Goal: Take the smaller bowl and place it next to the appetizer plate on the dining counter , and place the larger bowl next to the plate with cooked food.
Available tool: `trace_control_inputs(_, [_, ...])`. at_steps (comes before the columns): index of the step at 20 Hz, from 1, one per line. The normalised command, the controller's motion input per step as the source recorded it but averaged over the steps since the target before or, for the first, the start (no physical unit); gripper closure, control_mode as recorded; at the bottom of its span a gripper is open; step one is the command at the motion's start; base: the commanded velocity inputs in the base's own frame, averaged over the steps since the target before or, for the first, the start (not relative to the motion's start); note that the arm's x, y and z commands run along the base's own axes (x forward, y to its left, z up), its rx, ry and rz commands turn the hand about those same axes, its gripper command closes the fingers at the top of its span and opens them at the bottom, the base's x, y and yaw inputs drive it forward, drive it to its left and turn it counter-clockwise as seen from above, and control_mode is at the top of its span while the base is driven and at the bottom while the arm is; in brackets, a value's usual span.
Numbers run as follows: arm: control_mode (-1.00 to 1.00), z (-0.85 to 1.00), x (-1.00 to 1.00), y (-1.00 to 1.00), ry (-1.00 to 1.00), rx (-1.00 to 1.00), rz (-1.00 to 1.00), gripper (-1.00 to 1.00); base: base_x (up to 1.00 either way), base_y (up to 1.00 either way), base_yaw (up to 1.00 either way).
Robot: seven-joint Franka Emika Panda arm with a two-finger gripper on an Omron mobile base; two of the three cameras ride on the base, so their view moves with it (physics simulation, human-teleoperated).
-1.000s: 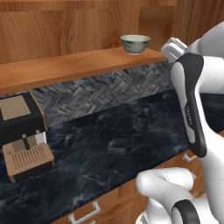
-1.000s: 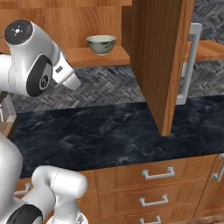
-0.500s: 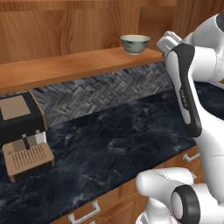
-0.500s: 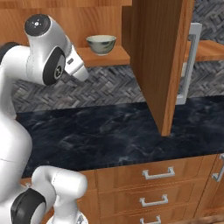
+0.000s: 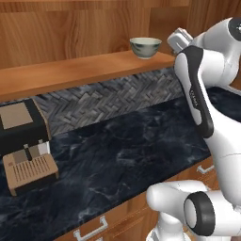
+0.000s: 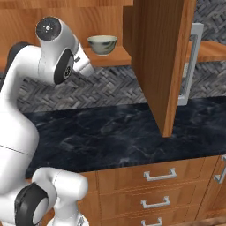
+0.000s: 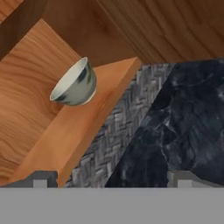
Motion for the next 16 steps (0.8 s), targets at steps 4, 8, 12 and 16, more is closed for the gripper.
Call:
trace_control_inputs(4, [-1.00, 0.27, 0.31, -0.04, 0.00, 0.08, 0.00, -1.00, 0.00, 0.00, 0.00])
trace_control_inputs(8, [-1.00, 0.12, 0.47, 0.00, 0.05, 0.03, 0.00, -1.00, 0.00, 0.00, 0.00])
trace_control_inputs(12, [-1.00, 0.00, 0.55, 0.00, 0.07, 0.00, 0.00, -1.00, 0.00, 0.00, 0.00])
trace_control_inputs(16, [-1.00, 0.00, 0.56, 0.00, 0.03, 0.00, 0.00, -1.00, 0.00, 0.00, 0.00])
